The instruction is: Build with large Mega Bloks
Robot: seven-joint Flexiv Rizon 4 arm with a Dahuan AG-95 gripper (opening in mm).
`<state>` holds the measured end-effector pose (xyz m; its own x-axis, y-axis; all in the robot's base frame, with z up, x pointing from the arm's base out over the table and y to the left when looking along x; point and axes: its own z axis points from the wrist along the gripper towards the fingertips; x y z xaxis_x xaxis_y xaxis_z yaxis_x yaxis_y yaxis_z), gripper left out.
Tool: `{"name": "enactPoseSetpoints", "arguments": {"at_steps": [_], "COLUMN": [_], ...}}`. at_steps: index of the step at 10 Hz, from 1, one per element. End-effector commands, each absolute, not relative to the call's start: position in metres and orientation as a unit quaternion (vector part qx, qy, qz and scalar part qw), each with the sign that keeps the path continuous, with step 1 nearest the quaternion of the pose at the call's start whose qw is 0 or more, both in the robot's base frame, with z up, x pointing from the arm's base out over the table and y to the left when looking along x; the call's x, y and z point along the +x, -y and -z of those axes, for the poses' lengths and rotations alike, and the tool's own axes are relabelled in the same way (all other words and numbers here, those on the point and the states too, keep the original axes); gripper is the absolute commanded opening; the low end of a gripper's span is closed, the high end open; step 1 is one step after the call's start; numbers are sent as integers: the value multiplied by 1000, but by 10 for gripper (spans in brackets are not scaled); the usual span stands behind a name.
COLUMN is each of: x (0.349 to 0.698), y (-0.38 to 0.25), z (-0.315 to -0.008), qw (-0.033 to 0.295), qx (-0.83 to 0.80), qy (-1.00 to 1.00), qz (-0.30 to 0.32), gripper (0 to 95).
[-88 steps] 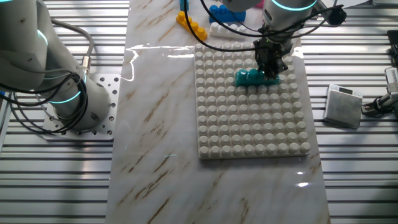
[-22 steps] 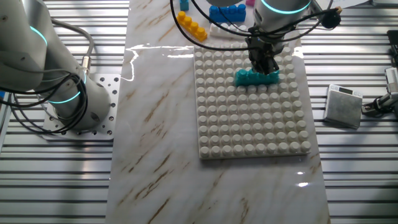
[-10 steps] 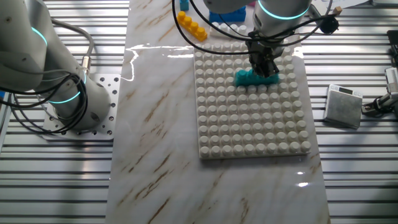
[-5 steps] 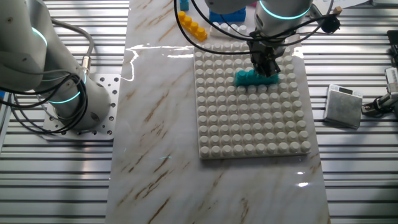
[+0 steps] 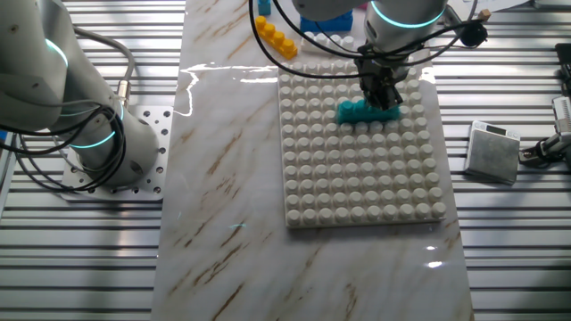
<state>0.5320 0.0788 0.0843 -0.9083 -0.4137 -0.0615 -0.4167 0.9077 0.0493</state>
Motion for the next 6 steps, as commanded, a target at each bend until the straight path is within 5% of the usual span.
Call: {"name": "enactPoseSetpoints", "arguments": {"at_steps": [1, 6], "x": [533, 535], "y": [-81, -83], "z": [-70, -82], "qw": [22, 19], "qx": [-214, -215], "qy": [-976, -976], "qz": [-23, -21], "gripper": [0, 0]}}
